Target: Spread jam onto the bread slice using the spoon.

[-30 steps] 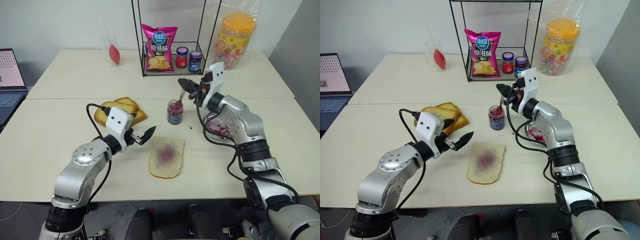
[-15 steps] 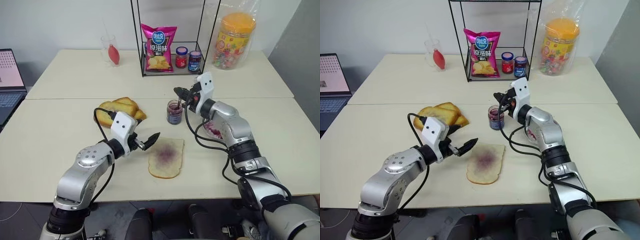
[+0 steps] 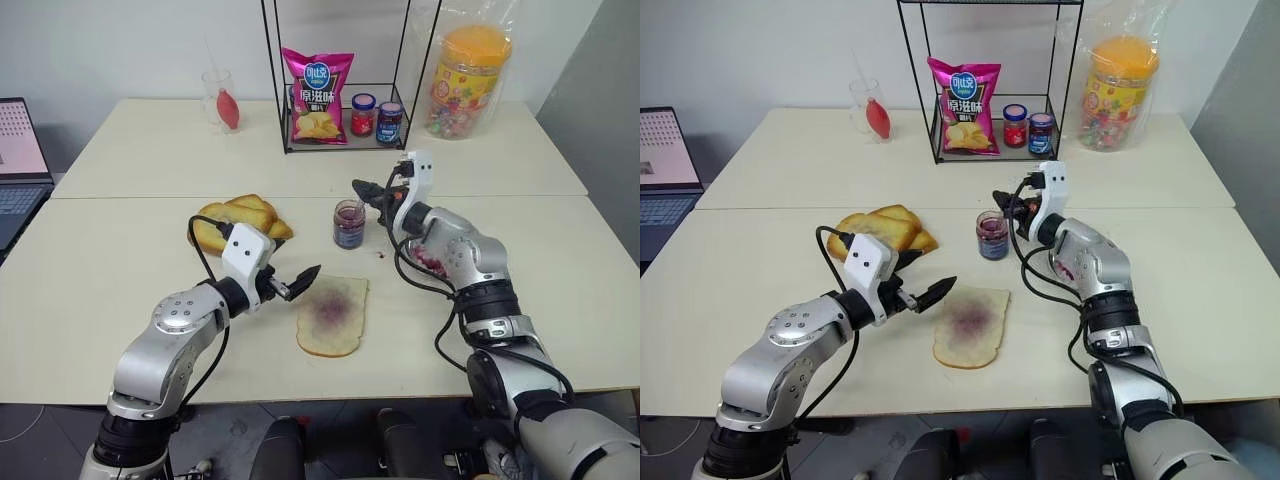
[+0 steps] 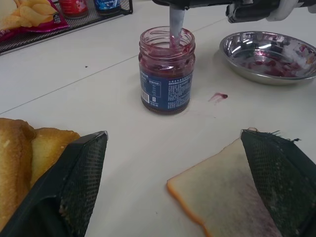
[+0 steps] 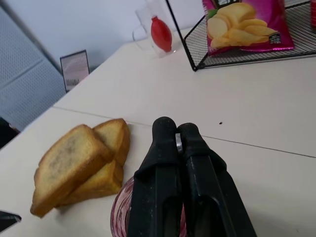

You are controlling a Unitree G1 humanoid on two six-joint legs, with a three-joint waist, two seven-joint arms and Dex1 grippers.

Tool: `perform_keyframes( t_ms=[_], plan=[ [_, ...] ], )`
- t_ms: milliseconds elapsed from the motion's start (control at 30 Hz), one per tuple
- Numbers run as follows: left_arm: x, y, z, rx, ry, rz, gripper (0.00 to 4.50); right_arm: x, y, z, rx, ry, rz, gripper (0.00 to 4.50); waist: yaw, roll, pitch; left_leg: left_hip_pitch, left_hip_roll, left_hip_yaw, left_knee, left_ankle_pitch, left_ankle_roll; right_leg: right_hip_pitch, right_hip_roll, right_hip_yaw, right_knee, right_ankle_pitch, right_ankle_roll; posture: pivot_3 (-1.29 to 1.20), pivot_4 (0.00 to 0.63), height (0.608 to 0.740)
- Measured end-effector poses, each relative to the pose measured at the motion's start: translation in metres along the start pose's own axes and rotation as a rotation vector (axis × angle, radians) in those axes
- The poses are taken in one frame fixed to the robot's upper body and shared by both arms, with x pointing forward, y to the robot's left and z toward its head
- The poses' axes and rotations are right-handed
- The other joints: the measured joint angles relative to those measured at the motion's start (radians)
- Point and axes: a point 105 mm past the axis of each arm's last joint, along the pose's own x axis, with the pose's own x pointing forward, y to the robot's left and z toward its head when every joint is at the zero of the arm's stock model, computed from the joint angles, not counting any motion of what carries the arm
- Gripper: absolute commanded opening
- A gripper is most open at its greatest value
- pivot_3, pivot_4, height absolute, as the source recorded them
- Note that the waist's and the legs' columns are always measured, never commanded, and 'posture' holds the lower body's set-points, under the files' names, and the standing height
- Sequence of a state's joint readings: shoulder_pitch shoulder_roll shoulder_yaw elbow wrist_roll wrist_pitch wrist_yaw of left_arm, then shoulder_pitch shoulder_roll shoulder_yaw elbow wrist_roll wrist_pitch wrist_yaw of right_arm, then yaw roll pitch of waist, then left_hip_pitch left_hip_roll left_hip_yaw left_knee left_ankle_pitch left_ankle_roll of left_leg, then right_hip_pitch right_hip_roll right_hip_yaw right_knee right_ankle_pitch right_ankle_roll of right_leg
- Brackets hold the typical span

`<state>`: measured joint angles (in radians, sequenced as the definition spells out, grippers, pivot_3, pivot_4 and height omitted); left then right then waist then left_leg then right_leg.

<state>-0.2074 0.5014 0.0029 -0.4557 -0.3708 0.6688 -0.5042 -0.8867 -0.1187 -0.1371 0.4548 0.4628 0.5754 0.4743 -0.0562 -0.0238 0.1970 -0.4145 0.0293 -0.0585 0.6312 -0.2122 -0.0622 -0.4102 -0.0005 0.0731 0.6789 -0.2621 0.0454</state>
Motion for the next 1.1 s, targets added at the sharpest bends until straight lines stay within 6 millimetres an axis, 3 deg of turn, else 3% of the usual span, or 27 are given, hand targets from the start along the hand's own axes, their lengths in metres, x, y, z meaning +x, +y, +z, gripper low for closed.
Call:
perform_keyframes(
  t_ms=[300,1100],
  plan=[
    [0.002,-0.002,0.0,-0.003,-0.001,-0.007,4.5,0.0,-0.001,0.018,0.16,-0.066,-0.014,0.05,0.0,0.0,0.0,0.0,0.0,0.0,0.0,0.0,0.0,0.0,0.0,0.0,0.0,0.0,0.0,0.0,0.15,0.74],
    [0.006,0.0,0.001,0.002,-0.015,-0.005,4.5,-0.005,-0.018,0.023,0.397,-0.11,-0.081,0.05,-0.001,0.0,0.0,0.0,0.0,0.0,-0.001,0.0,0.0,0.0,0.0,0.0,0.0,0.0,0.0,0.0,0.15,0.74]
  ],
)
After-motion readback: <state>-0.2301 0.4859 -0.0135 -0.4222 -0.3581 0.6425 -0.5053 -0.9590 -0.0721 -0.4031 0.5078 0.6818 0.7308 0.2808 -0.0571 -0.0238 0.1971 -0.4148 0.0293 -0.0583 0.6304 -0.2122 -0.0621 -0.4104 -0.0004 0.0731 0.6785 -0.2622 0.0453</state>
